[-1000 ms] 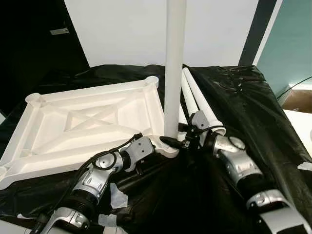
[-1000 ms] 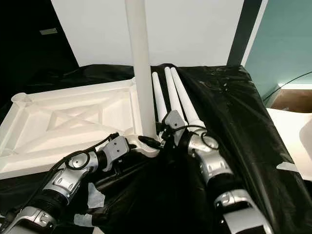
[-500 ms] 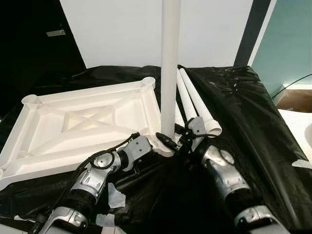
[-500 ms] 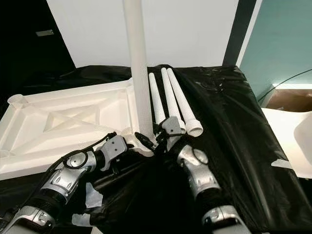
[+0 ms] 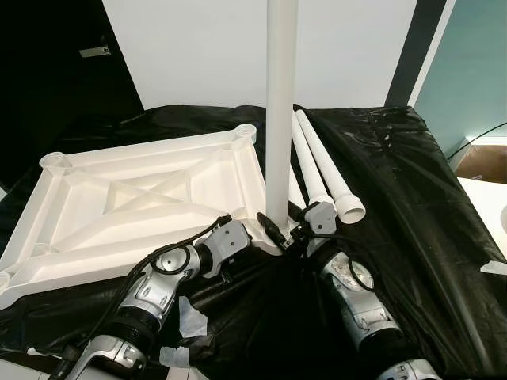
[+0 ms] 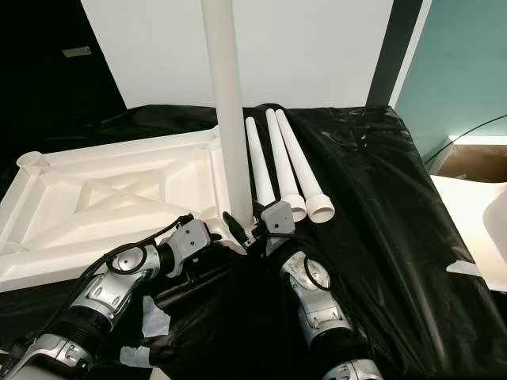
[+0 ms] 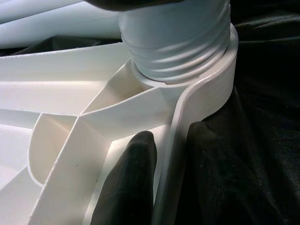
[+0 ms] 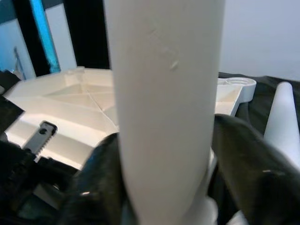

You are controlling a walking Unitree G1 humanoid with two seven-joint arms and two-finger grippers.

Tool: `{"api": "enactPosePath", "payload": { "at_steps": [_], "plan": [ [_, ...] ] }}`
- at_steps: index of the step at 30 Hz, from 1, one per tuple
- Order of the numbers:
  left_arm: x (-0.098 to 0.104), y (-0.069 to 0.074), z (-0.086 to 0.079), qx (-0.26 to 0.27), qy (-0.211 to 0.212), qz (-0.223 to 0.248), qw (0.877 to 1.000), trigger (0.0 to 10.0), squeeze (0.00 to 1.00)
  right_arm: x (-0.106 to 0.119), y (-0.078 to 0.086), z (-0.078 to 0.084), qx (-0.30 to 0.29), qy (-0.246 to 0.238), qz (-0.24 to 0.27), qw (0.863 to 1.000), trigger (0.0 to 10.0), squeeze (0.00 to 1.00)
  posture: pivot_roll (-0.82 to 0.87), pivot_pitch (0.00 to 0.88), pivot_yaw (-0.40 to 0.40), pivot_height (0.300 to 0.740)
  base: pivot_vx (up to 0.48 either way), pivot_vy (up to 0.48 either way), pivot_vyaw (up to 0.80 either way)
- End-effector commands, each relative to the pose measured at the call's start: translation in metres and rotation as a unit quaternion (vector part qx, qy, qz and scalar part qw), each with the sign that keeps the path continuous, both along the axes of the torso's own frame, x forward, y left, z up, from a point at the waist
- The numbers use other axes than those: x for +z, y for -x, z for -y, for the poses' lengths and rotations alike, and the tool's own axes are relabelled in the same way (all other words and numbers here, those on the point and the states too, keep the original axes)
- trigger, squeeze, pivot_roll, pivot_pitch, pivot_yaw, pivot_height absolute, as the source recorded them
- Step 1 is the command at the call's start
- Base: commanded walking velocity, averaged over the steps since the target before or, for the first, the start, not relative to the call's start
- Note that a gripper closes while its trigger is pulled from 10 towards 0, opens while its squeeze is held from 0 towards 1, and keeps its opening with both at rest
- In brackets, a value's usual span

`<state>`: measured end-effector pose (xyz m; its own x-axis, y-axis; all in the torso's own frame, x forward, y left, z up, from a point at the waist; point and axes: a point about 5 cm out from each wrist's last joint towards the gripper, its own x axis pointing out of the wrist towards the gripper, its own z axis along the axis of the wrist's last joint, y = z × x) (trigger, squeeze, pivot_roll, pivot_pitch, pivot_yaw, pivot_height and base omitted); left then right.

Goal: Building children table

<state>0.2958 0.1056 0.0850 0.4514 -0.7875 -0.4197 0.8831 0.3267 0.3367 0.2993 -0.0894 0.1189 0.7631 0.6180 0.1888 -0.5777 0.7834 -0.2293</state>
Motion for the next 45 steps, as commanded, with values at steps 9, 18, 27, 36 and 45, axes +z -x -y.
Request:
{"api": "enactPosePath", "payload": {
  "at_steps": [9, 18, 27, 36, 45],
  "plan": [
    [-0.034, 0.019, -0.002, -0.016, -0.035, -0.074, 0.997, 10.0, 0.0, 0.009, -0.021, 0.019, 0.051, 0.071, -0.009, 0.996, 10.0, 0.0, 0.06, 0.0, 0.029, 0.74, 0.0, 0.0, 0.0],
    [-0.033, 0.019, -0.002, -0.016, -0.036, -0.073, 0.997, 10.0, 0.0, 0.016, -0.032, 0.025, 0.076, 0.107, -0.013, 0.991, 10.0, 0.0, 0.06, 0.0, 0.03, 0.74, 0.0, 0.0, 0.0],
    [-0.033, 0.021, -0.003, -0.016, -0.036, -0.074, 0.996, 10.0, 0.0, 0.015, -0.036, 0.025, 0.078, 0.101, -0.021, 0.992, 10.0, 0.0, 0.07, 0.0, 0.033, 0.74, 0.0, 0.0, 0.0],
    [-0.033, 0.021, -0.003, -0.02, -0.037, -0.073, 0.996, 10.0, 0.0, -0.002, -0.028, 0.022, 0.101, 0.108, -0.058, 0.987, 0.0, 0.0, 0.06, 0.0, 0.036, 0.74, 0.0, 0.0, 0.0],
    [-0.032, 0.021, -0.005, -0.017, -0.038, -0.072, 0.997, 10.0, 0.0, -0.01, -0.007, 0.025, -0.079, -0.012, -0.023, 0.997, 0.0, 0.0, 0.08, 0.0, 0.032, 0.74, 0.0, 0.0, 0.0]
  ]
}}
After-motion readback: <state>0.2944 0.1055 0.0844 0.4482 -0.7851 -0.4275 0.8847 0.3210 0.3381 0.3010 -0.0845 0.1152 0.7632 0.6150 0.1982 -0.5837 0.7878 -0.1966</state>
